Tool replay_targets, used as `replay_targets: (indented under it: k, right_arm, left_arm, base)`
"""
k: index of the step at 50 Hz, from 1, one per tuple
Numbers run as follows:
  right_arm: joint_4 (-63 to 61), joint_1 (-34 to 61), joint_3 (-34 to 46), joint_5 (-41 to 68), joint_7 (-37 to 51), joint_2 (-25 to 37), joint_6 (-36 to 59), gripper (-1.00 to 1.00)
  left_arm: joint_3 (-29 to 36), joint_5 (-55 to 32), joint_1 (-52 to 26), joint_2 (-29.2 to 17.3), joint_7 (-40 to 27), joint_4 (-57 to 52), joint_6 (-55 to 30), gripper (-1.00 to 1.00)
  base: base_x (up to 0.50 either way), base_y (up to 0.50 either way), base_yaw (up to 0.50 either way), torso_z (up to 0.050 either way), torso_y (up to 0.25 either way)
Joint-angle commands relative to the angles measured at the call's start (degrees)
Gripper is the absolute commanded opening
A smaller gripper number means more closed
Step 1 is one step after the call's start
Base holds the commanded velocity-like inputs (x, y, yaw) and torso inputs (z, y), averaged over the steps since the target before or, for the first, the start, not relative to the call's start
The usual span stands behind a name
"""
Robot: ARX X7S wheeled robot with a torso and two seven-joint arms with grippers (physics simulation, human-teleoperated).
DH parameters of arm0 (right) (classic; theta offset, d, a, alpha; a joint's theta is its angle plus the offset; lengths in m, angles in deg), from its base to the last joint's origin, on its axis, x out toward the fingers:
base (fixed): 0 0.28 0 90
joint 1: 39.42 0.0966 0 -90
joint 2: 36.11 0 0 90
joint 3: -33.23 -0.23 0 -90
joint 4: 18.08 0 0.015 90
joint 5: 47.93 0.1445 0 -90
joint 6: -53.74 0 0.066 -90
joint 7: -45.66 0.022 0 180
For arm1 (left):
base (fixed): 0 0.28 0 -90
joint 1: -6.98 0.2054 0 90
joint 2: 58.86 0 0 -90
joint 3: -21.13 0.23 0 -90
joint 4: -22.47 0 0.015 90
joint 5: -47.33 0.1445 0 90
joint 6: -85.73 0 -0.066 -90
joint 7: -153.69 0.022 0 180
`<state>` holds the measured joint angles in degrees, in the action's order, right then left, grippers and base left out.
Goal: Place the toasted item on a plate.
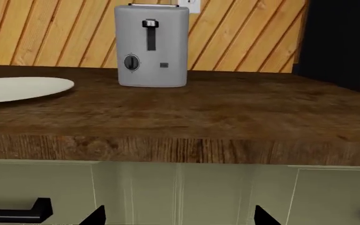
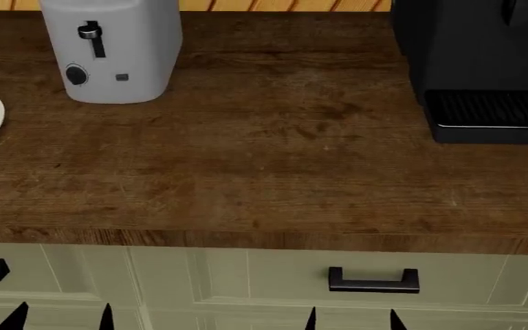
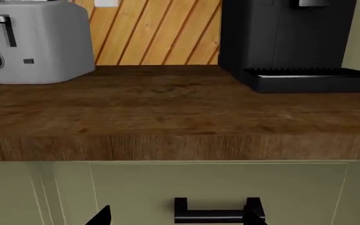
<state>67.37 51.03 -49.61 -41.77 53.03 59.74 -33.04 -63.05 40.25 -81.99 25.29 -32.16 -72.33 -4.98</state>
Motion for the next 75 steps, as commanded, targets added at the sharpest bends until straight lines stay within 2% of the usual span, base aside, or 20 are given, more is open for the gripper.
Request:
replay_targets:
  k: [1, 7, 12, 25, 34, 39, 50, 66, 75]
  right_arm:
    - [-7.4, 0.6, 0.6, 0.8, 1.0, 1.8, 5.0, 1.0]
    - [-14.9, 4.0, 0.2, 0.5, 1.8, 4.0, 12.8, 1.0]
    - [-19.3, 8.4, -0.7, 1.0, 2.0, 5.6, 18.8, 1.0]
    - [-25.1, 22.0, -2.7, 4.2, 0.9, 8.2, 31.9, 1.0]
    - [-21.3, 32.8, -4.1, 6.8, -0.7, 9.4, 38.2, 1.0]
    - [-19.3, 38.1, -3.8, 7.3, -1.2, 9.8, 40.7, 1.0]
    - [-14.8, 46.2, -4.8, 8.8, -1.8, 10.0, 44.3, 1.0]
    - [-15.2, 47.9, -3.2, 8.6, -1.6, 10.7, 45.8, 1.0]
    - [-15.9, 47.7, -3.0, 8.7, -1.5, 11.1, 46.2, 1.0]
  left_arm:
    - [0.1, -4.5, 0.7, -1.8, 0.2, -8.5, -6.8, 1.0]
    - [-1.2, -5.8, -1.9, -5.8, -2.5, -23.3, -20.5, 1.0]
    - [-2.9, -8.7, -7.2, -7.8, -3.4, -30.5, -29.8, 1.0]
    - [-8.4, -16.5, -22.7, -11.4, -4.3, -36.8, -47.1, 1.0]
    - [-7.6, -16.3, -31.9, -14.2, -3.6, -32.0, -50.5, 1.0]
    - [-9.3, -18.4, -37.9, -13.7, -3.9, -29.0, -54.5, 1.0]
    - [-8.2, -18.4, -47.2, -15.0, -3.1, -23.0, -56.6, 1.0]
    - [-8.6, -19.9, -47.8, -15.6, -2.1, -22.5, -57.4, 1.0]
    - [-7.9, -19.9, -47.7, -15.9, -2.2, -23.0, -57.8, 1.0]
  base:
    - [0.0, 0.0, 0.0, 0.0, 0.0]
    - [0.0, 0.0, 0.0, 0.0, 0.0]
    - [0.0, 0.0, 0.0, 0.0, 0.0]
    - [0.0, 0.0, 0.0, 0.0, 0.0]
    - [0.0, 0.0, 0.0, 0.0, 0.0]
    - [0.0, 0.0, 0.0, 0.0, 0.0]
    - [0.0, 0.0, 0.0, 0.0, 0.0]
    - [0.0, 0.0, 0.0, 0.0, 0.0]
    - [0.0, 0.43, 0.0, 0.0, 0.0]
